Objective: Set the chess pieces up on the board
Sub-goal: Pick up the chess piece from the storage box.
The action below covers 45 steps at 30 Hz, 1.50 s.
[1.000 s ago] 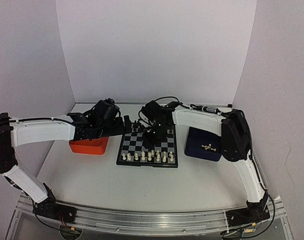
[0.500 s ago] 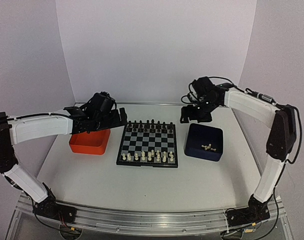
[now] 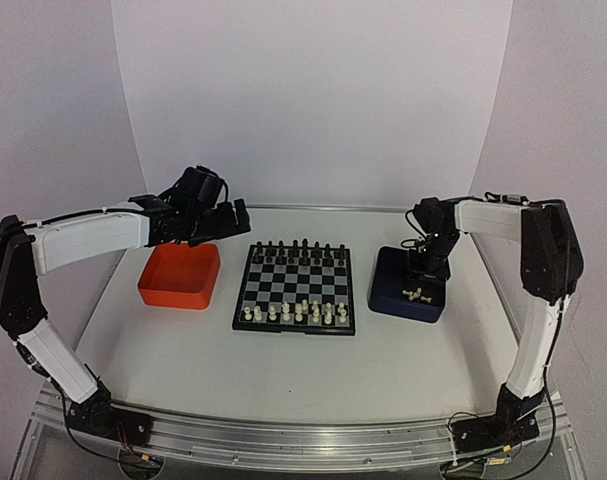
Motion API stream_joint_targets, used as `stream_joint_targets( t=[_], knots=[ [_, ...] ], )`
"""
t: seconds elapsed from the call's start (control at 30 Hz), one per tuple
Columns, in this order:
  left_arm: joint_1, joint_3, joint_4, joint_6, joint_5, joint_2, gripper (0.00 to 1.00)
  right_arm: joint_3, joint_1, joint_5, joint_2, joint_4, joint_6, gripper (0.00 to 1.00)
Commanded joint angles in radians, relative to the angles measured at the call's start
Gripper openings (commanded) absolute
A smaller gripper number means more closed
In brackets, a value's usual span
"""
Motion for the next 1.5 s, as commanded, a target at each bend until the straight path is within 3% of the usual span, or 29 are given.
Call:
stream_joint_targets(
  t=[0.0,0.17,0.3,0.4,0.53,0.9,1.07,1.27,1.47],
  knots=[
    [0.004,0.035,-0.034,-0.001,0.014,-0.013,1.0,0.056,-0.009,0.028,0.045,-0.01,-0.004,0.51],
    [0.004,0.012,-0.04,-0.014,0.016,-0.038,1.0,0.059,-0.016,0.061,0.071,-0.011,-0.007,0.46],
    [0.004,0.007,-0.052,-0.022,0.014,-0.049,1.0,0.068,-0.018,0.077,0.091,-0.01,-0.008,0.3],
    [0.004,0.009,-0.063,-0.025,0.016,-0.051,1.0,0.074,-0.019,0.085,0.104,-0.011,-0.008,0.24],
    [0.004,0.008,-0.07,-0.024,0.014,-0.056,1.0,0.07,-0.021,0.09,0.102,-0.011,0.0,0.01],
    [0.004,-0.014,-0.057,-0.007,0.011,-0.079,1.0,0.107,-0.009,0.086,-0.085,-0.018,-0.042,0.0],
    [0.004,-0.029,-0.041,0.009,0.008,-0.09,1.0,0.16,0.092,0.068,-0.147,-0.031,-0.085,0.0],
    [0.007,-0.032,-0.04,0.03,0.007,-0.097,1.0,0.316,0.287,0.028,-0.076,-0.066,-0.121,0.0],
    [0.016,-0.053,-0.04,0.043,0.013,-0.116,1.0,0.532,0.423,-0.036,0.097,-0.103,-0.151,0.0]
  ],
)
